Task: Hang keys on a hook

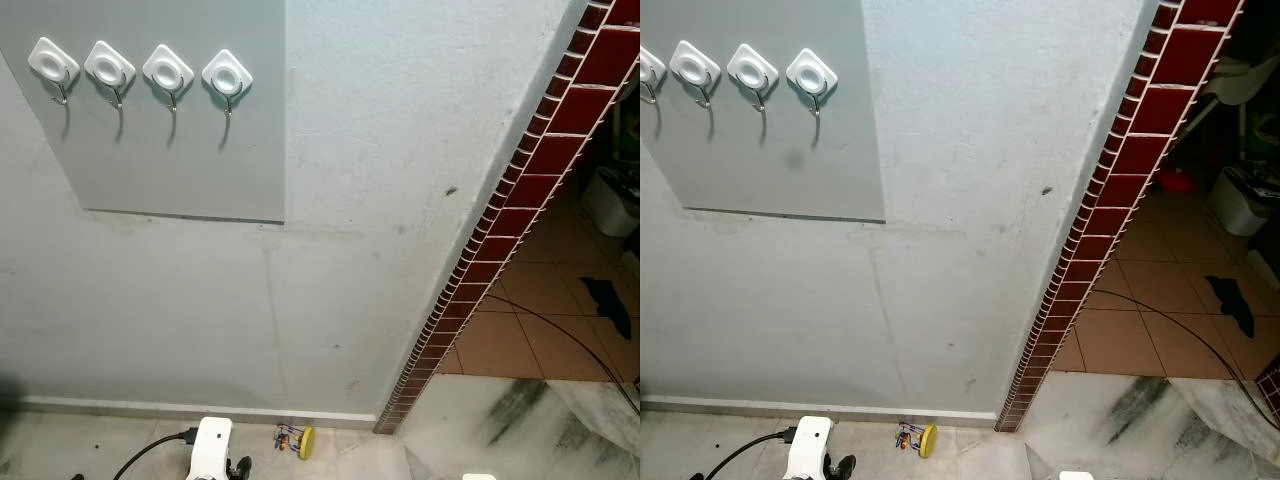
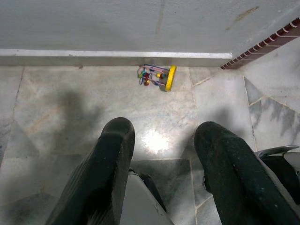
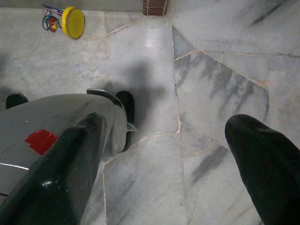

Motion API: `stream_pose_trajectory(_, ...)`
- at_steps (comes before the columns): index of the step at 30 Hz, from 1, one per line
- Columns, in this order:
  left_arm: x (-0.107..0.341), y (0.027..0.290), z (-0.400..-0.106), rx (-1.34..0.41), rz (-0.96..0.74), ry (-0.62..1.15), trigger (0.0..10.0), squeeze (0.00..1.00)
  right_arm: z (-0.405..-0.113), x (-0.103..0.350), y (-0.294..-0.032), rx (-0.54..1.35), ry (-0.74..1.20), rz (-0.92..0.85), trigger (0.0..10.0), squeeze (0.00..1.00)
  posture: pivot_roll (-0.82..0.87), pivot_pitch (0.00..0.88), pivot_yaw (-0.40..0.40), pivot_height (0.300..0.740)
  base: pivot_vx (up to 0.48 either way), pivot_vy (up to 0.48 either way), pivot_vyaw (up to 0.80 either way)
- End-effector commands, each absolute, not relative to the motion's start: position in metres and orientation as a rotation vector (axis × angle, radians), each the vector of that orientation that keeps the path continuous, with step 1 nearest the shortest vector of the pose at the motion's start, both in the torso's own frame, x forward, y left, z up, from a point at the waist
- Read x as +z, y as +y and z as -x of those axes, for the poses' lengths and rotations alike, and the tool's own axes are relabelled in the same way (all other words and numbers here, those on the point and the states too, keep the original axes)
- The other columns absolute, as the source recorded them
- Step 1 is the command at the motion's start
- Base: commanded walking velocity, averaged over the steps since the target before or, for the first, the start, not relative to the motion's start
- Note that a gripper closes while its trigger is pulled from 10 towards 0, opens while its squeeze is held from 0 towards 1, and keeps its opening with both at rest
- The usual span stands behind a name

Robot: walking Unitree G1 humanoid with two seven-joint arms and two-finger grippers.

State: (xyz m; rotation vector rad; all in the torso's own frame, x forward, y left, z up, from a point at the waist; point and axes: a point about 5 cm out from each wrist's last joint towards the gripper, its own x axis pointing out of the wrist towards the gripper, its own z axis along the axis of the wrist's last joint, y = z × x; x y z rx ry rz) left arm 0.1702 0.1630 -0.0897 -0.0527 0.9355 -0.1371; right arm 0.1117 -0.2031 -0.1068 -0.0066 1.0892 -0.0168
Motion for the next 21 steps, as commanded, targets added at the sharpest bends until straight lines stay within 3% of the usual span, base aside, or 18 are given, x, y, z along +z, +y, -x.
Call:
stream_pose_trajectory(1,-0.0554,0.2035,-0.2286,0.051,0.103,0.804,10.0,0.0,-0.2264,-0.0556,-0.1977,0.01,0.759,0.016,10.0,0.0,-0.07,0.0,-0.016,0.74,0.0,0.0,0.0)
stream_pose_trajectory(21,-0.0549,0.2024,-0.2286,-0.009,0.05,0.797,10.0,0.0,-0.2217,-0.0581,-0.2001,0.016,0.777,-0.014,10.0,0.0,-0.07,0.0,-0.013,0.74,0.0,0.0,0.0)
